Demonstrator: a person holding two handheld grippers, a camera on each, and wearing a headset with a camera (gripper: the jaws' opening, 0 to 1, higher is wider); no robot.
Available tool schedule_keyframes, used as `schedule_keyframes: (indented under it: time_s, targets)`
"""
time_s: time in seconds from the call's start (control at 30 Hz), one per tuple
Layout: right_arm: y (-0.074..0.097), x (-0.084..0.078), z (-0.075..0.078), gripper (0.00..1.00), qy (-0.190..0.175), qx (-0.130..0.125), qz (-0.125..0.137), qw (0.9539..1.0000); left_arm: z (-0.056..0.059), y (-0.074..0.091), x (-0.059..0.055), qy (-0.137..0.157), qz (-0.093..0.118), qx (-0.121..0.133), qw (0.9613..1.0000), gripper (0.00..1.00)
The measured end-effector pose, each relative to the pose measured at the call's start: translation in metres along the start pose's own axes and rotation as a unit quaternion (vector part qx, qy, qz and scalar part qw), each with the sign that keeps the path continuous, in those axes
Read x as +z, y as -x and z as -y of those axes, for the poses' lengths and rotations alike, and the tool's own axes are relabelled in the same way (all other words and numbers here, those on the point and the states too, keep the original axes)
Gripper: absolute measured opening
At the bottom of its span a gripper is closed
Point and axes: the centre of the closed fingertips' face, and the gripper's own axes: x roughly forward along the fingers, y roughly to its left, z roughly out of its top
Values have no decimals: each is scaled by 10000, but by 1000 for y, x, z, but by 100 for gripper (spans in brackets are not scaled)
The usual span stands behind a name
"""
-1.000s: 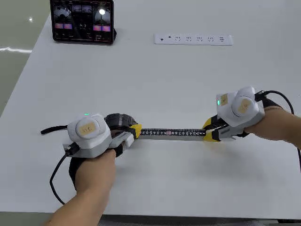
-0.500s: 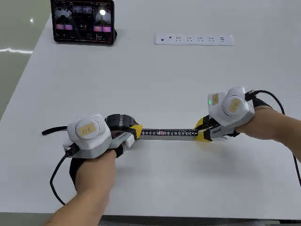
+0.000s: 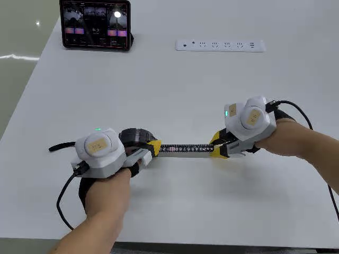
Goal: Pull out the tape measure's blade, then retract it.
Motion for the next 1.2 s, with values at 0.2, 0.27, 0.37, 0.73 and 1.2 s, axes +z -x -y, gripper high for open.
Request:
schedule_keyframes:
  time_s: [0.2, 0.27, 0.37, 0.73, 1.2]
  targets:
    - [-7, 10, -1, 10, -9, 30, 94, 10000, 0, 1, 0, 17, 4, -22, 10000, 59]
    - [-8, 13, -2, 10, -6, 38, 122, 9999, 0, 1, 0, 16, -1, -25, 10000, 59]
    - [-11, 20, -1, 10, 9, -1, 182, 9998, 0, 1, 0, 36, 3, -31, 10000, 59]
    - [-19, 33, -2, 11, -133, 18, 415, 9990, 0, 1, 1, 69, 17, -73, 9999, 59]
    - [-34, 57, -5, 11, -131, 9, 668, 9977, -1, 0, 2, 85, 30, -107, 9999, 59]
